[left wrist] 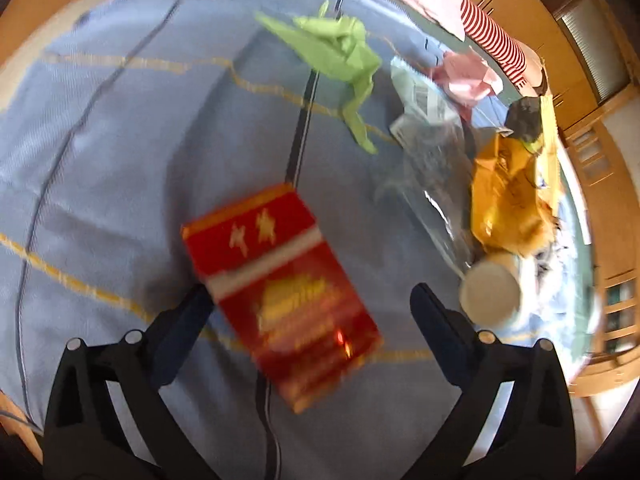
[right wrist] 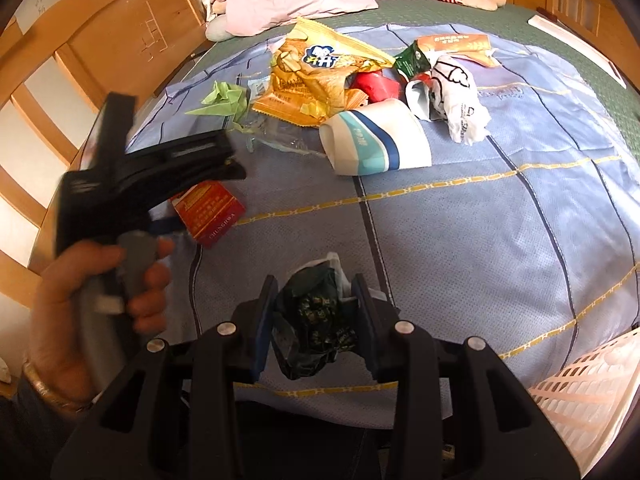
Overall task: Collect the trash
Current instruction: 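Grasp the red Zhonghua cigarette box with the left tool, then carry the red box with the left tool into the bin while the right tool drops the black bag there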
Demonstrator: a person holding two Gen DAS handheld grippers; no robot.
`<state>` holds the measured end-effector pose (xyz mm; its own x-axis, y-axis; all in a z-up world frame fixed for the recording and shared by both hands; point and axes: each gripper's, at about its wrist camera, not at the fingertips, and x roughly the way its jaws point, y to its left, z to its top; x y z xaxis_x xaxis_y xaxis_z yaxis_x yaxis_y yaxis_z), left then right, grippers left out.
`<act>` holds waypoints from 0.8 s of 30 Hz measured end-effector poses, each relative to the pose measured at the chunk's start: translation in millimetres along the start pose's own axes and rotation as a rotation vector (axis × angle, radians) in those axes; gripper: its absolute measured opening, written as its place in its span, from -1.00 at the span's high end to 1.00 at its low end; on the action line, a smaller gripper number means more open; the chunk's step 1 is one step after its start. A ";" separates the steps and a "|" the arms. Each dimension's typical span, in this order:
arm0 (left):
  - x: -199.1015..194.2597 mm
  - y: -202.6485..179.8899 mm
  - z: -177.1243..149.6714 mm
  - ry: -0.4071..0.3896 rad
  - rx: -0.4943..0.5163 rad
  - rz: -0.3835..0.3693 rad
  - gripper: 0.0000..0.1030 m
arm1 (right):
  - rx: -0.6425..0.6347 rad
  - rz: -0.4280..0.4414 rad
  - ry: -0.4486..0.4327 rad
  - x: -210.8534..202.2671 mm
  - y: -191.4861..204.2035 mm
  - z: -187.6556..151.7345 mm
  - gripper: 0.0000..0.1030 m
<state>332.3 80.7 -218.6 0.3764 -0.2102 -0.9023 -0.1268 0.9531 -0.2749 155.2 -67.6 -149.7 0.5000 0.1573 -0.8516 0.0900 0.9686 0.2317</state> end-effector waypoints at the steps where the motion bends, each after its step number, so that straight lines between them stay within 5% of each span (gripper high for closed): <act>1: 1.9 -5.5 -0.2 -0.011 0.042 0.058 -0.67 | 0.001 0.001 -0.003 -0.4 -0.5 0.1 0.26; 3: 1.7 -14.4 -2.3 -0.039 0.109 0.158 -0.42 | 0.010 0.006 -0.007 -0.6 -2.1 0.3 0.26; 7: -7.9 -8.1 -4.4 -0.056 0.069 0.110 -0.17 | 0.032 0.019 -0.026 -4.5 -5.4 -0.7 0.27; 13: -86.3 6.2 -41.3 -0.168 0.061 -0.023 -0.15 | 0.085 0.051 -0.165 -64.6 -39.9 4.7 0.27; 18: -182.3 -7.5 -110.8 -0.361 0.127 -0.124 -0.15 | 0.059 -0.042 -0.322 -142.9 -95.7 -10.6 0.26; 21: -220.6 -29.0 -151.3 -0.434 0.209 -0.171 -0.15 | 0.067 -0.090 -0.336 -176.7 -135.9 -25.0 0.26; 24: -235.5 -73.5 -175.9 -0.418 0.332 -0.217 -0.14 | 0.084 -0.122 -0.297 -198.1 -173.8 -46.4 0.26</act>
<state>91.5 21.9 -44.4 0.7012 -0.3685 -0.6103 0.2634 0.9294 -0.2585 0.5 -258.1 -43.1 0.7095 -0.0335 -0.7039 0.2289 0.9557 0.1852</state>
